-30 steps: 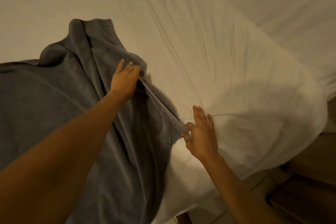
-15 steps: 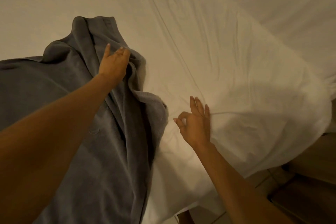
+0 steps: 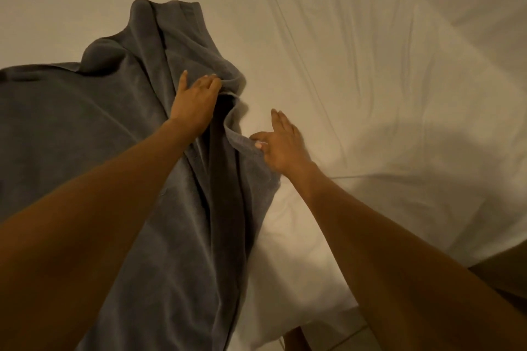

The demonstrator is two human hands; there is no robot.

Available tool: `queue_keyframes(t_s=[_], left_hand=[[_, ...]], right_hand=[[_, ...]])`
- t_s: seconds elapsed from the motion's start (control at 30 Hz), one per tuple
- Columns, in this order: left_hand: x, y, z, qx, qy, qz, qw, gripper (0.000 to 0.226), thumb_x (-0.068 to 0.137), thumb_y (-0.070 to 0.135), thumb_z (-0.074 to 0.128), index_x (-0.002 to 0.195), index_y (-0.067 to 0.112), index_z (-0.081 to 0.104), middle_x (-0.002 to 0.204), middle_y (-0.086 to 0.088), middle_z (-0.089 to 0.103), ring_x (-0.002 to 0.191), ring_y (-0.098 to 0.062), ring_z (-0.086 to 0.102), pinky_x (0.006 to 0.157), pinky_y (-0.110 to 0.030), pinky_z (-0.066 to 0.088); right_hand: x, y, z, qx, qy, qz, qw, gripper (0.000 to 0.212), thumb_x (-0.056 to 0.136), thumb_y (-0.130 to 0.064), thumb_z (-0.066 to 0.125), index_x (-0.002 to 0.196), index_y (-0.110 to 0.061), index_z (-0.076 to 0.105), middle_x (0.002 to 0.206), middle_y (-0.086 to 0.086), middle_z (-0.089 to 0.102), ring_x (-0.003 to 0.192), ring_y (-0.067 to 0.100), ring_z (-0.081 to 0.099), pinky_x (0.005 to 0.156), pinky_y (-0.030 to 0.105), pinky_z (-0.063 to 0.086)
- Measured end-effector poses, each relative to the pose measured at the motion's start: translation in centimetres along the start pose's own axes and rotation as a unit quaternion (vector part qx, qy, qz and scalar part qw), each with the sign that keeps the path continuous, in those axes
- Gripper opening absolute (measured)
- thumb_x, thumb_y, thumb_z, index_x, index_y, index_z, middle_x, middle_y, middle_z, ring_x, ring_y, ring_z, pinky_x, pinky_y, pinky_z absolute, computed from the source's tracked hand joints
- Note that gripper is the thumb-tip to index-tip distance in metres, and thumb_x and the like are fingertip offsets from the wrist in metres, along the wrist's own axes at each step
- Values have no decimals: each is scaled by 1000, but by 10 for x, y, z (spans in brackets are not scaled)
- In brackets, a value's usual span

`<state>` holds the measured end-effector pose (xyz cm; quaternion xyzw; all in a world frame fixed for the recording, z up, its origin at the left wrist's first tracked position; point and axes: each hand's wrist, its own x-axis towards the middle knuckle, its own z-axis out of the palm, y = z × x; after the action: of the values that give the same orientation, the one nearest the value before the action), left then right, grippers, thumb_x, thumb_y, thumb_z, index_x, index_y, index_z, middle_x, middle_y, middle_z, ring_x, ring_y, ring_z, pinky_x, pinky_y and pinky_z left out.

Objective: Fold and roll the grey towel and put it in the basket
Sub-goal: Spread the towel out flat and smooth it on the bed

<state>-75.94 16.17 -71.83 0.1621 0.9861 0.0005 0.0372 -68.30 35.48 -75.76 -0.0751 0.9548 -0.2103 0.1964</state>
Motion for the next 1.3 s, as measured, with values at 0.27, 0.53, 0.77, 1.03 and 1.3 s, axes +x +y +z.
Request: queue_keyframes(t_s=[0.27, 0.53, 0.77, 1.03, 1.3], left_hand=[[2, -7, -4, 67, -34, 44, 996, 51, 89, 5, 55, 138, 14, 44, 148, -13, 35, 136, -31, 34, 116, -56, -1], [10, 14, -18, 121, -62, 42, 990, 42, 93, 12, 50, 135, 16, 47, 138, -18, 37, 127, -36, 34, 114, -52, 12], [46, 59, -32, 151, -89, 139, 975, 34, 88, 22, 60, 122, 17, 57, 138, -13, 38, 128, -33, 38, 113, -59, 11], [67, 95, -23, 217, -150, 138, 955, 48, 89, 22, 62, 134, 21, 45, 157, -8, 13, 143, -27, 17, 114, -61, 6], [66, 97, 8, 204, -128, 96, 966, 38, 88, 13, 57, 126, 13, 51, 132, -7, 48, 122, -26, 47, 114, -59, 13]], right_hand=[[-24, 12, 0, -24, -74, -18, 997, 28, 87, -44, 59, 111, -30, 65, 160, 8, -2, 145, 25, -10, 116, 46, -1], [-120, 36, -8, 2, 135, 125, 983, 40, 96, -37, 41, 107, -10, 68, 143, 12, 46, 138, 29, 31, 116, 48, 11], [-187, 85, -8, -35, 132, 309, 941, 51, 98, -43, 30, 103, -12, 70, 143, 11, 45, 140, 28, 26, 113, 51, 9], [-195, 119, -18, 2, 188, 311, 932, 32, 89, -38, 59, 81, -11, 73, 145, 13, 42, 140, 29, 25, 113, 54, 10], [-186, 128, 6, 4, 215, 299, 930, 38, 91, -39, 41, 77, -16, 67, 142, 13, 47, 137, 30, 31, 114, 49, 14]])
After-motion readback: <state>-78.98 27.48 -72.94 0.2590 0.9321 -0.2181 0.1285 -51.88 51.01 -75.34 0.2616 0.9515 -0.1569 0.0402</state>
